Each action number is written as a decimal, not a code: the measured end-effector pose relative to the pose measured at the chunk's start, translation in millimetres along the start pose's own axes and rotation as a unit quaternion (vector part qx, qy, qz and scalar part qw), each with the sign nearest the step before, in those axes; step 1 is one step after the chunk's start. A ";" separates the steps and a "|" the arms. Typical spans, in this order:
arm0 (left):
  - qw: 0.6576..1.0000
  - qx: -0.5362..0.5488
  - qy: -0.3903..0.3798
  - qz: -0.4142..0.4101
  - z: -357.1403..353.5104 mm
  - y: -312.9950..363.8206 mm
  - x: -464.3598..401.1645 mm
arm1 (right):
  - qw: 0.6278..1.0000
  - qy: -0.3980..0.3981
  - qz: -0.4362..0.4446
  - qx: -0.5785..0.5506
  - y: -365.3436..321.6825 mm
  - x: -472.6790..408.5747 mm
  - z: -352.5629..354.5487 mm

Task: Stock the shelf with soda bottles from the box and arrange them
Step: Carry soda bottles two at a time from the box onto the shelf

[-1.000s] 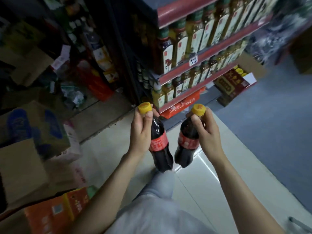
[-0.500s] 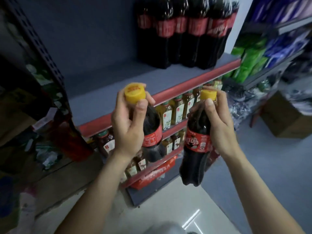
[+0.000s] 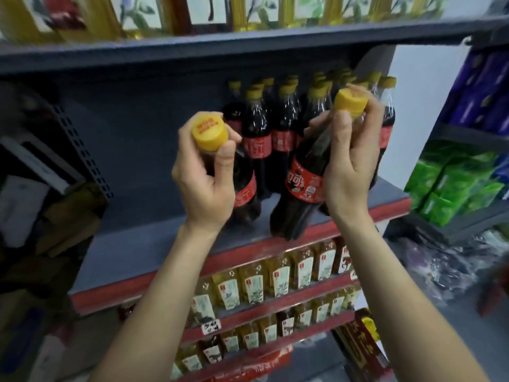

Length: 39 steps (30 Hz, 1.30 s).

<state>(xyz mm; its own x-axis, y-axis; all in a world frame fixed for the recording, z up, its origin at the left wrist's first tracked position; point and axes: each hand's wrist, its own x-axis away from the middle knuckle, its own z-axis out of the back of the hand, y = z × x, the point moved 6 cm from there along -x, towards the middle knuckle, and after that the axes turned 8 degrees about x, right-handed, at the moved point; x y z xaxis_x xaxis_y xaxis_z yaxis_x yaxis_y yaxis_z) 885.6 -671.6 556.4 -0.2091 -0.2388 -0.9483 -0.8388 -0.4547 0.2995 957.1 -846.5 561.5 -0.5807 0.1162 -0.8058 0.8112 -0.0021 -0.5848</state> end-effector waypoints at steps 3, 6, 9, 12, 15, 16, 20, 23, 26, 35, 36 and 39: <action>0.997 -0.078 0.026 0.012 0.8 -25.2 -9.0 | 0.999 0.004 0.025 0.020 18.4 -17.4 -15.9; 0.987 -0.148 0.038 0.040 6.3 -55.3 -17.2 | 0.998 -0.022 0.012 0.063 44.0 -25.7 -36.9; 0.976 -0.194 0.042 0.090 15.3 -92.9 -25.2 | 0.994 -0.028 -0.003 0.106 65.7 -30.3 -54.7; 0.967 -0.213 0.030 0.135 16.8 -131.9 -28.1 | 0.991 -0.028 -0.013 0.131 84.2 -35.6 -69.5; 0.961 -0.209 0.027 0.180 13.3 -166.1 -31.6 | 0.986 -0.014 -0.011 0.165 97.2 -41.8 -79.5; 0.961 -0.205 0.025 0.185 10.5 -174.5 -34.5 | 0.985 -0.005 -0.003 0.172 98.0 -43.1 -81.5; 0.955 -0.203 0.029 0.216 -0.1 -204.0 -45.3 | 0.980 0.002 0.036 0.194 99.0 -40.7 -90.8; 0.953 -0.186 0.024 0.237 -10.0 -222.3 -50.3 | 0.971 -0.007 0.057 0.233 97.2 -43.1 -92.1; 0.956 -0.169 0.019 0.240 -17.4 -234.2 -53.6 | 0.948 -0.026 0.100 0.300 92.8 -43.8 -90.8; 0.940 -0.247 -0.044 0.231 -7.9 -220.5 -40.6 | 0.927 -0.074 0.178 0.323 71.7 -12.9 -79.0; 0.934 -0.272 -0.051 0.227 -3.4 -211.2 -38.0 | 0.930 -0.064 0.184 0.311 65.0 -8.3 -75.7; 0.932 -0.301 -0.015 0.203 20.5 -159.3 -25.8 | 0.948 -0.023 0.203 0.244 40.3 8.6 -66.6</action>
<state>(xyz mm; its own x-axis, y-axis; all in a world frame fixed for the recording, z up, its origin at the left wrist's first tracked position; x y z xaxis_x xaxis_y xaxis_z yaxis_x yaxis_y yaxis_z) 1014.2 -575.4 531.0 -0.4683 -0.4762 -0.7443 -0.2552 -0.7336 0.6299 989.4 -779.4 537.2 -0.2390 -0.0362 -0.9704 0.8466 -0.4972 -0.1899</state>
